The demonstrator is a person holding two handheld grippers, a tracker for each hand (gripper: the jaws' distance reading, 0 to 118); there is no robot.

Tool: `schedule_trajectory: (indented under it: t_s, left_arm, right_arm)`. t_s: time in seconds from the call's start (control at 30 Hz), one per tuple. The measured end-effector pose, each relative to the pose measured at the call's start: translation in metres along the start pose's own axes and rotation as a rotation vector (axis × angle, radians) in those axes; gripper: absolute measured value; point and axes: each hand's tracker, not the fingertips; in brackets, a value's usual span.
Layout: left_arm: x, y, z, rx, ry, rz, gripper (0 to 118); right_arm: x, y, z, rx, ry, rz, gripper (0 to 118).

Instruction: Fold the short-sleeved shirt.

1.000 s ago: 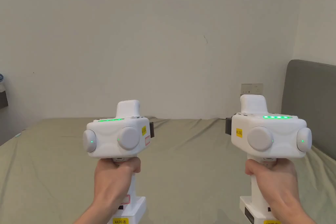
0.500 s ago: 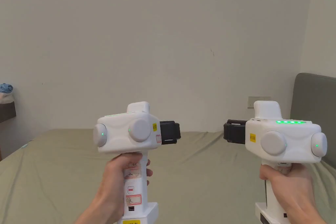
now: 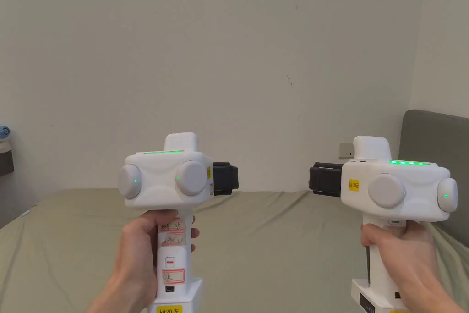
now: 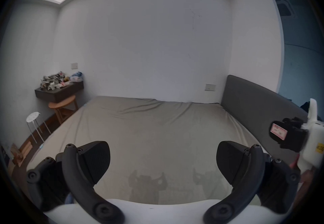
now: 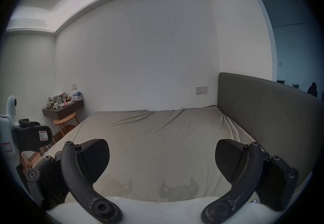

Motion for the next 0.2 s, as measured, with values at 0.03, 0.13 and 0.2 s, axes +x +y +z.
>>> schedule_trajectory:
  t_s: [0.03, 0.13, 0.2]
  left_arm:
    - [0.0013, 0.001, 0.0028, -0.009, 0.009, 0.017, 118]
    - [-0.0024, 0.003, -0.0019, -0.012, 0.031, 0.036, 118]
    - [-0.0014, 0.0071, -0.0027, -0.024, 0.061, 0.029, 118]
  right_arm:
    - [-0.0002, 0.0004, 0.0006, 0.003, 0.0, 0.008, 118]
    - [-0.0001, 0.0004, 0.0023, 0.016, -0.014, 0.025, 118]
    - [0.0007, 0.0005, 0.003, 0.01, -0.019, 0.024, 118]
